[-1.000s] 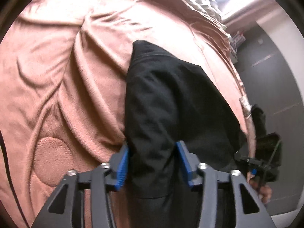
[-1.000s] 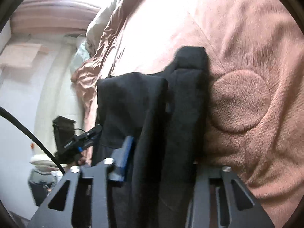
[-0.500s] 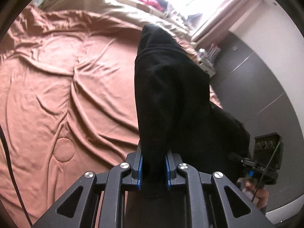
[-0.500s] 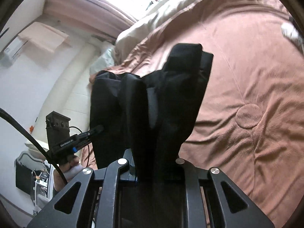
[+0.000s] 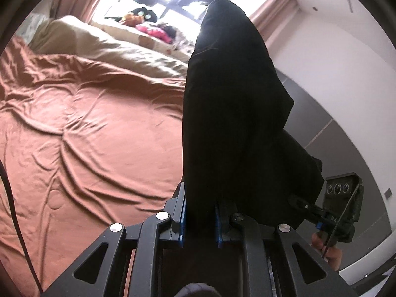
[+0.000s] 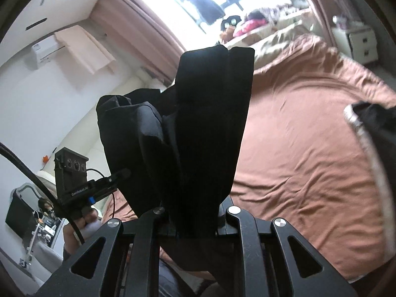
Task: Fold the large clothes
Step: 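Lift the folded jacket with both grippers and carry it toward the cream cloth stack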
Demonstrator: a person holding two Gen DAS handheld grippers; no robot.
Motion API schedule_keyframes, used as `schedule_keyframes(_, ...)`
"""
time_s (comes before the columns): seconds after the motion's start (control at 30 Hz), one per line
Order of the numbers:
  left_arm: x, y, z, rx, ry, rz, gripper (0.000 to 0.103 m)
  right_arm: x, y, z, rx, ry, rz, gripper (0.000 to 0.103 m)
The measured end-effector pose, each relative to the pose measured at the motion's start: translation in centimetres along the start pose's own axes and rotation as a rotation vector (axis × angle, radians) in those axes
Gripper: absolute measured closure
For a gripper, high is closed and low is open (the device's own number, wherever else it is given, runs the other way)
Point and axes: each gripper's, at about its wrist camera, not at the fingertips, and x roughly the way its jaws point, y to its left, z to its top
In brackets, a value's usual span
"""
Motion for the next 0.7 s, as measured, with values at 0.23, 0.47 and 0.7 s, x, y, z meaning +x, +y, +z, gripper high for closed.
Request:
schedule_keyframes(0.23,-0.4,-9.2,-0.3,0.055,-0.013,-0.081,0.085,-8.6,0.6,-0.2,-0.03,-0.067,-0.036,0.09)
schedule_keyframes(0.47,3.0,-16.2,-1.4,0.094,0.014,-0.131,0.086,-16.3,-1.3,-1.3,-0.065,-0.124,-0.1,0.091)
schedule_keyframes(0.7,7.8,-22.8,-2.3,0.138,0.038,-0.198,0.086,-21.2,-3.0,-1.2,-0.077,-0.166,-0.174,0.091)
